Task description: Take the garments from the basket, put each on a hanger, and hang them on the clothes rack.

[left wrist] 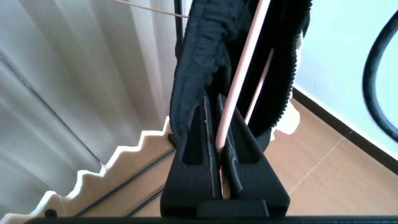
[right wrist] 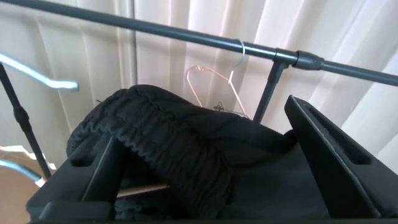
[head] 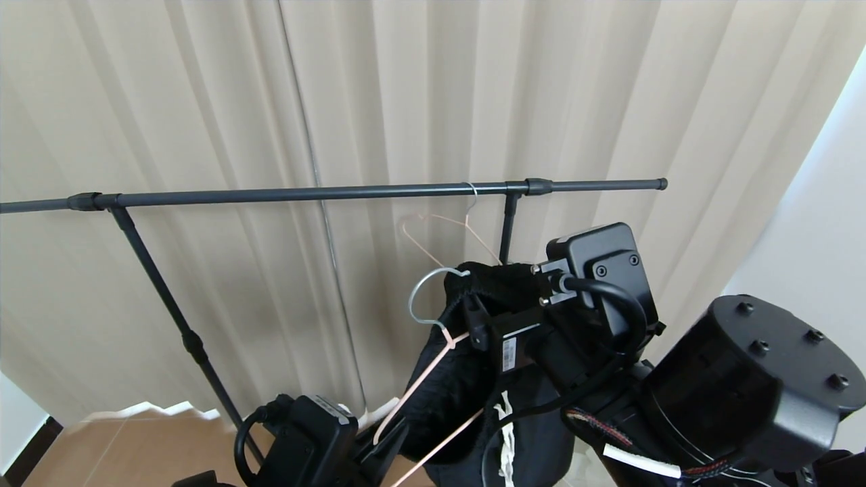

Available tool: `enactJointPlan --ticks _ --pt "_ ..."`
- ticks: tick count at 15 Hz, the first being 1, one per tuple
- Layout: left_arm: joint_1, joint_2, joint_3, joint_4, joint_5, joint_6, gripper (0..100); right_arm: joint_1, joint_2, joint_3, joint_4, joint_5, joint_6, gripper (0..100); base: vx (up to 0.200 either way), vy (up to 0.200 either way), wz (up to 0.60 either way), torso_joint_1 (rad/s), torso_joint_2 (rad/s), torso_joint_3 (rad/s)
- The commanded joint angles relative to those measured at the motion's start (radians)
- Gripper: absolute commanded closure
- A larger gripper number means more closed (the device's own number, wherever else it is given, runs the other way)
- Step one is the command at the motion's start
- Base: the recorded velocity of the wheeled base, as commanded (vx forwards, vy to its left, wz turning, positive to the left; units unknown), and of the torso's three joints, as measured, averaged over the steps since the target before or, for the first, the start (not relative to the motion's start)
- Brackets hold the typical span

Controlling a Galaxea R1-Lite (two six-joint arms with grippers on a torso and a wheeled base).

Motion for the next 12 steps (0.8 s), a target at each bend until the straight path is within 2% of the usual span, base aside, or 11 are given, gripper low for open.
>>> enactJointPlan --ticks 1,12 --pt "0.007 -0.001 -0.002 -0.001 0.0 -0.002 100 0.001 0.014 0.005 -0.002 0.0 -0.001 0 0.0 0.0 0.0 0.0 0.0 0.0" --pt "0.09 -0.013 -0.041 -0.001 0.002 -0.004 100 0.001 0.008 0.022 0.0 -0.011 -0.007 0 0.0 0.0 0.0 0.0 0.0 0.0"
